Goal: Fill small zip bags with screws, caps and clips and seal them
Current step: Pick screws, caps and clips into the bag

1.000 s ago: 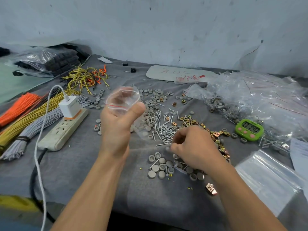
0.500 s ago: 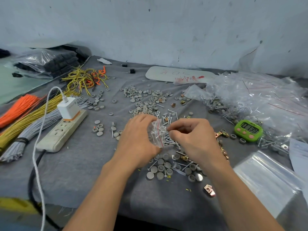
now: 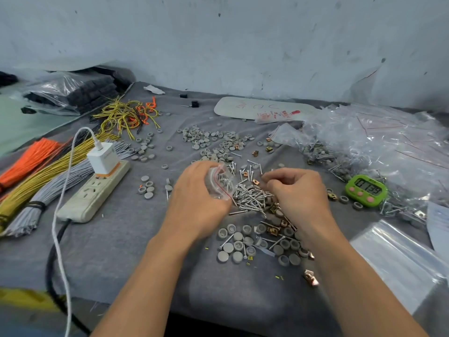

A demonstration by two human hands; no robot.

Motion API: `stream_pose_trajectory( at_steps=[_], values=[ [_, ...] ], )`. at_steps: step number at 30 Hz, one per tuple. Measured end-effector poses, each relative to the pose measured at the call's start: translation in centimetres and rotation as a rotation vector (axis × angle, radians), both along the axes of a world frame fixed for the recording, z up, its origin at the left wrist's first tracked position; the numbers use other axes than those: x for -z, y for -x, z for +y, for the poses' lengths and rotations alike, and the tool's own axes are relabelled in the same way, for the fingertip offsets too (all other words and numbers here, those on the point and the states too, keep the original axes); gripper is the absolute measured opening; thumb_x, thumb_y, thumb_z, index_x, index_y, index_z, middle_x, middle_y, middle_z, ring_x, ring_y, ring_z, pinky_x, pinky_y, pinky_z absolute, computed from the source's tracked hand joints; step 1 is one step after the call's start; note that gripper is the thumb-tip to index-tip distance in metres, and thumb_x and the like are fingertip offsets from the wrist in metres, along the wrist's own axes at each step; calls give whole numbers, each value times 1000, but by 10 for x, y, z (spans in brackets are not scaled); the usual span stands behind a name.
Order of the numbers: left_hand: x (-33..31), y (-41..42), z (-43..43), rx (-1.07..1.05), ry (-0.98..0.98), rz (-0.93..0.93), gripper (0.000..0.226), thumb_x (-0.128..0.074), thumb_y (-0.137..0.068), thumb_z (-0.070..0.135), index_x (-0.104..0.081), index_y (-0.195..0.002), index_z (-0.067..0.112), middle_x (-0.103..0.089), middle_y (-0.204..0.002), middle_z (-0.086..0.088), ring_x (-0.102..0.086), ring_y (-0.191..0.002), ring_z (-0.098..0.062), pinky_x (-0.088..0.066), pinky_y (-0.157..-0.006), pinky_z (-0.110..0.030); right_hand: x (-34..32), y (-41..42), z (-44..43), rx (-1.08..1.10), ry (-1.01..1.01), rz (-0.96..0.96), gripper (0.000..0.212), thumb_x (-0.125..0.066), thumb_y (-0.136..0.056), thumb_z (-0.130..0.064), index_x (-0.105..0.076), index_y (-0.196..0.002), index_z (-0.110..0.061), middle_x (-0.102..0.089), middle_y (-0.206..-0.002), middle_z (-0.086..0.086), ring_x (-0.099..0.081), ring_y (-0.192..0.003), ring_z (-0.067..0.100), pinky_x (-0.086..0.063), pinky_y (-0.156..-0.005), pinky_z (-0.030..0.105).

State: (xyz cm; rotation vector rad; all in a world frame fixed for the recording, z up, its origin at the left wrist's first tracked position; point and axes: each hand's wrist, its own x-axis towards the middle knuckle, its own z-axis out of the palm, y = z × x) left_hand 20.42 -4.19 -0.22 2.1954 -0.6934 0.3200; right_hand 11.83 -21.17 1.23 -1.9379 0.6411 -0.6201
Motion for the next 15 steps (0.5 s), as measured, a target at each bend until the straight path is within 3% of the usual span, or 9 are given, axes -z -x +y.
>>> stream_pose_trajectory(
  at_steps=[2,5,7,10,12,15],
  values=[
    [0,-2,4,-132,-108,-108,39,-74,-82,26,-59,-117,31,-57,-119,12,-50,-115,-12,-37,-101,-27,2,1,-3,-24,128,166,20,-74,-86,-18,-81,-80,-35,-75,-74,-20,-70,-68,0,-61,-68,22],
    [0,-2,5,-287,-268,-212,63,-75,-76,13,-57,-136,18,-48,-147,-5,-36,-141,-26,-25,-122,-43,6,1,3,-120,351,364,14,-75,-88,-23,-80,-97,-33,-74,-88,-16,-69,-85,8,-59,-88,30],
    [-1,0,3,-222,-223,-195,60,-79,-78,20,-58,-135,19,-45,-150,-4,-34,-143,-23,-22,-123,-37,6,1,10,-162,458,441,20,-76,-87,-26,-77,-105,-35,-74,-101,-10,-68,-98,19,-57,-93,37],
    [1,5,-5,-23,-148,-11,61,-83,-73,46,-61,-127,27,-41,-150,9,-32,-139,-8,-18,-115,-17,5,1,15,-159,618,540,24,-72,-88,-23,-70,-107,-39,-72,-101,-6,-66,-102,24,-49,-90,32],
    [2,6,-7,22,-148,11,60,-84,-69,52,-62,-121,32,-38,-153,11,-28,-144,-8,-19,-116,-21,4,0,17,-129,700,562,21,-71,-87,-20,-68,-100,-36,-71,-93,-7,-66,-99,22,-39,-93,34],
    [1,4,-5,30,-63,49,50,-83,-68,57,-61,-109,39,-37,-154,16,-28,-145,-7,-19,-110,-21,3,1,18,-70,734,551,15,-69,-89,-22,-70,-96,-35,-73,-91,-6,-66,-100,22,-38,-100,37]
  ],
)
